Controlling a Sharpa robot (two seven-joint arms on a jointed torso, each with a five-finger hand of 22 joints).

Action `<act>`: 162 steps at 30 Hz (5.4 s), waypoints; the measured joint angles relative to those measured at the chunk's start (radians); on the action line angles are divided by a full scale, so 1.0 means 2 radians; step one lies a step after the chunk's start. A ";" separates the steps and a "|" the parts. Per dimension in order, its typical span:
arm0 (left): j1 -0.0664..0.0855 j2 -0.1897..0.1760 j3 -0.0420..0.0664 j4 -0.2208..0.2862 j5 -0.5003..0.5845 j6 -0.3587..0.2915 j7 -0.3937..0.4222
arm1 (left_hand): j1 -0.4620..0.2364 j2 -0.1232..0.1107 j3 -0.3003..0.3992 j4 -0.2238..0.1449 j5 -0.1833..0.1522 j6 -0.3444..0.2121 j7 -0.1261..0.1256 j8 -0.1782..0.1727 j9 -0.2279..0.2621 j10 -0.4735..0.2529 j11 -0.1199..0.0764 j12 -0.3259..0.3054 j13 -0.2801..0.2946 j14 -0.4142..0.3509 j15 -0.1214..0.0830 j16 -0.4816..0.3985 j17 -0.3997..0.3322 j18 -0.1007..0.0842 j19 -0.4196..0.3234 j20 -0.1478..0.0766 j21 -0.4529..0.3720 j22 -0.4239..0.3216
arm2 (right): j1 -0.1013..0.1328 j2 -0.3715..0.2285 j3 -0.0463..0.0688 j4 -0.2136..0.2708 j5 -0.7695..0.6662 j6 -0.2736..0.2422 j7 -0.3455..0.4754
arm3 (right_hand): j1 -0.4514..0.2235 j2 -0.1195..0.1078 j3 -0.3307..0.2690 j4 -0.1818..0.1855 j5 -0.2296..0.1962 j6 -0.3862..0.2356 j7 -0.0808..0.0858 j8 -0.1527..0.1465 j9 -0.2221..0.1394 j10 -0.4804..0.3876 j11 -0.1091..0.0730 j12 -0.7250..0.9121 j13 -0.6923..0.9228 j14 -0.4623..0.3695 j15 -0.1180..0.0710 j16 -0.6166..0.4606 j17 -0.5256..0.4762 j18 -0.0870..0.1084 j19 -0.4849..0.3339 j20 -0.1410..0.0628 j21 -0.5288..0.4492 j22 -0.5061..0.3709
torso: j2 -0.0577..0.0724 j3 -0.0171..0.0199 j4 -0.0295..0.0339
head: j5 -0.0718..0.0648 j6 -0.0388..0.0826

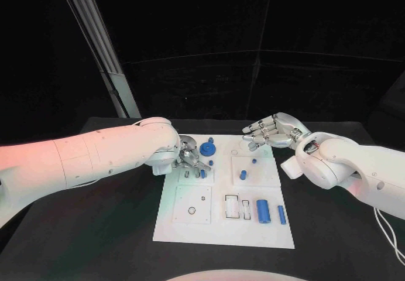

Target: Assemble the parts on the task board

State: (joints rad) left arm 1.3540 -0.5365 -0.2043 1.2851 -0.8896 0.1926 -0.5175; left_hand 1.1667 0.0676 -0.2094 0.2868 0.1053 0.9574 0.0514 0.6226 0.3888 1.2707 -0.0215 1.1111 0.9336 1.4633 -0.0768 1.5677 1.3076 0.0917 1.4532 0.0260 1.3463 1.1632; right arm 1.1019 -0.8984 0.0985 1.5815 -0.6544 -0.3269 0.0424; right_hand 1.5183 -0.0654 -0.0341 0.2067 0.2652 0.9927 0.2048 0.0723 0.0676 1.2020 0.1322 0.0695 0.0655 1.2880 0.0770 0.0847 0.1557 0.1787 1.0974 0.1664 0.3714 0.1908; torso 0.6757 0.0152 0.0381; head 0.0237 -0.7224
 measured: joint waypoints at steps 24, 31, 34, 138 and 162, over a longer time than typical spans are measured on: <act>0.000 0.008 0.000 -0.003 -0.001 0.017 -0.008 | 0.011 0.011 0.006 -0.006 0.004 -0.007 -0.004 0.017 0.014 0.004 -0.004 0.008 0.007 0.002 -0.002 0.000 0.000 0.000 0.000 0.000 0.002 0.003 | 0.000 0.005 0.000 -0.007 0.000 0.001 0.000 | -0.005 0.005 -0.001 -0.001 0.006 -0.001 -0.001 0.000 0.000 -0.002 0.002 0.002 0.000 -0.004 0.000 0.000 -0.002 0.000 0.002 0.002 -0.006 -0.003 | 0.000 0.0001 0.0000 | 0.000 -0.003; 0.000 0.009 0.000 -0.003 -0.001 0.020 -0.009 | 0.013 0.009 0.008 -0.008 0.004 -0.008 -0.004 0.019 0.016 0.004 -0.004 0.008 0.007 0.002 -0.002 0.000 0.000 0.000 0.000 0.000 0.002 0.004 | 0.000 0.005 0.000 -0.008 0.000 0.001 0.000 | -0.005 0.005 -0.001 -0.001 0.006 -0.001 -0.001 0.000 0.000 -0.002 0.002 0.002 0.000 -0.004 0.000 0.000 -0.002 0.000 0.002 0.002 -0.006 -0.004 | 0.000 0.0004 0.0001 | 0.000 -0.004; 0.000 0.009 0.000 -0.003 -0.001 0.021 -0.010 | 0.013 0.009 0.008 -0.008 0.004 -0.008 -0.004 0.019 0.016 0.004 -0.004 0.008 0.007 0.002 -0.002 0.000 0.000 0.000 0.000 0.000 0.002 0.004 | 0.000 0.005 0.000 -0.008 0.000 0.001 0.000 | -0.005 0.005 -0.001 -0.001 0.006 -0.001 -0.001 0.000 0.000 -0.002 0.002 0.002 0.000 -0.004 0.000 0.000 -0.002 0.000 0.002 0.002 -0.006 -0.004 | 0.000 0.0005 0.0003 | 0.000 -0.004; -0.014 -0.035 0.000 0.054 -0.051 -0.051 -0.018 | 0.002 -0.093 0.391 -0.034 0.044 -0.048 -0.005 0.072 0.075 0.015 -0.008 0.012 0.010 0.002 -0.009 0.000 0.000 0.000 -0.002 -0.006 0.007 0.020 | 0.000 0.010 0.000 -0.022 -0.004 0.025 0.001 | -0.016 0.012 -0.004 -0.001 0.012 -0.008 0.002 0.000 0.000 -0.012 0.005 0.006 0.000 -0.014 0.004 -0.003 -0.009 0.000 0.000 0.007 -0.023 -0.015 | 0.000 0.0002 -0.0002 | 0.011 -0.007; -0.013 -0.031 0.000 0.048 -0.049 -0.047 -0.020 | -0.053 -0.111 0.434 -0.086 0.041 -0.039 -0.014 0.077 0.078 0.020 -0.012 0.012 0.012 0.002 -0.009 0.000 0.000 -0.008 0.001 -0.008 0.009 0.027 | 0.000 0.010 0.000 -0.022 -0.003 0.029 0.001 | -0.020 0.013 -0.007 -0.002 0.024 -0.008 0.002 0.000 0.000 -0.016 0.005 0.010 0.000 -0.016 0.005 -0.003 -0.011 0.000 0.002 0.009 -0.029 -0.018 | 0.001 0.0007 -0.0002 | 0.013 -0.009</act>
State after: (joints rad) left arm 1.3272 -0.5982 -0.2045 1.3814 -0.9882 0.0996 -0.5570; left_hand 1.0609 -0.1548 0.6595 0.1150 0.1865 0.8792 0.0226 0.7761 0.5454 1.3099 -0.0465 1.1357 0.9576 1.4668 -0.0946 1.5677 1.3074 0.0765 1.4548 0.0092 1.3641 1.2177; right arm 1.1014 -0.8780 0.0977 1.5384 -0.6606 -0.2696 0.0440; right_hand 1.4775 -0.0404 -0.0477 0.2037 0.3141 0.9761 0.2095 0.0724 0.0676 1.1698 0.1429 0.0891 0.0658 1.2560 0.0875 0.0780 0.1338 0.1785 1.1009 0.1839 0.3134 0.1543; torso 0.6768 0.0167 0.0376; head 0.0492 -0.7400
